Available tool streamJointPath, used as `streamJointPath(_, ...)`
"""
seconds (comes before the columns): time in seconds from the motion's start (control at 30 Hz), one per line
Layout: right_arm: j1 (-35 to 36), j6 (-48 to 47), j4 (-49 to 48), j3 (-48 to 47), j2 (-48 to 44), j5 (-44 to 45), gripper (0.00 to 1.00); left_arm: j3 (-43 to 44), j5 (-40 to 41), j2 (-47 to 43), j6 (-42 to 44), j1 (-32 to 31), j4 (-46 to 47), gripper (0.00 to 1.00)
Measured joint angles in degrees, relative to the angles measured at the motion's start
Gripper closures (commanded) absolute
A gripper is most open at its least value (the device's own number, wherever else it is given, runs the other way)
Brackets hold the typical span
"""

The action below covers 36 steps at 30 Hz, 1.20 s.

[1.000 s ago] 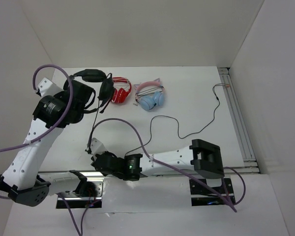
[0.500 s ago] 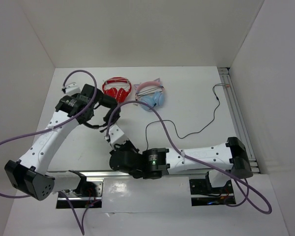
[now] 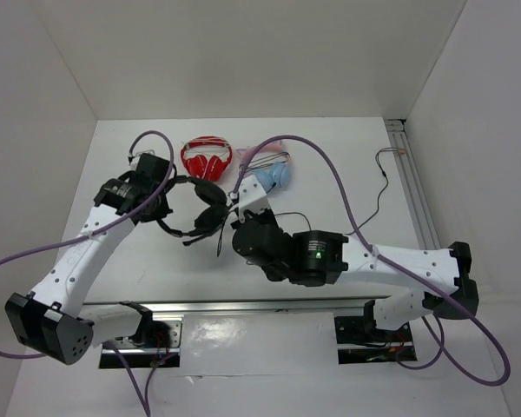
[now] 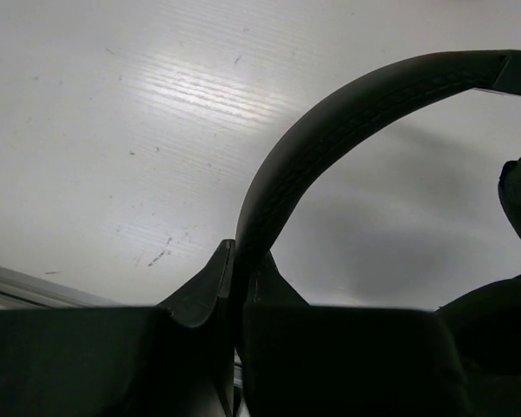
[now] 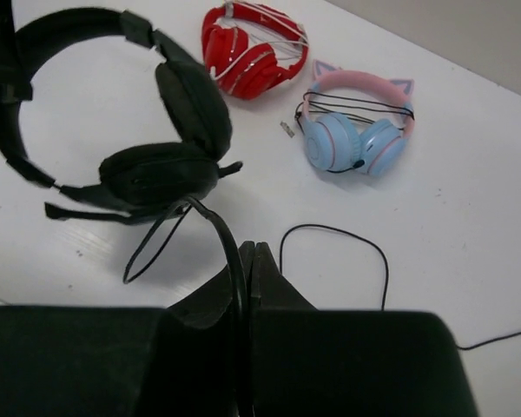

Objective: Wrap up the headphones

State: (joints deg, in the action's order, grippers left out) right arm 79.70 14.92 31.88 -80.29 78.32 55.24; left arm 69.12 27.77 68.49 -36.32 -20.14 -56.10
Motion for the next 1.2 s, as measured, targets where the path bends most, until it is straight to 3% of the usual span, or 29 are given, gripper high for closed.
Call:
streamJointPath(0.13,1.62,0.37,-0.28,1.49,0.04,-1.84,1.00,5.49,-6.56,0.02,-2.91,4.02,-1.18,1.00)
streamJointPath(0.3,4.96,0.20,-1.81,5.62,0.50,-5.60,1.00,13.94,-10.88,-0.15,-13.79,7.85,-1.77,1.00)
streamJointPath(0.47,7.96,-1.95,-5.75,5.84,4.13,-8.92,1.00,15.02,-12.87,-0.61,-23.82,9.18,-3.21,1.00)
streamJointPath(0.73,8.07,-7.17,-8.70,-1.03,14.03,-15.52,1.00,9.16,-17.31,-0.72,-32.83,9.57,-3.43,1.00)
streamJointPath(1.03,7.26,-11.43,-10.14,-13.51,18.43,-20.57,1.00,0.74,-18.21,-1.22,-34.38,9.57,-0.63,1.00)
streamJointPath(1.2,4.42,-11.91,-11.10,-15.37,18.43,-22.93,1.00,-2.56,-19.82,-2.64,-32.89,9.57,1.01,1.00)
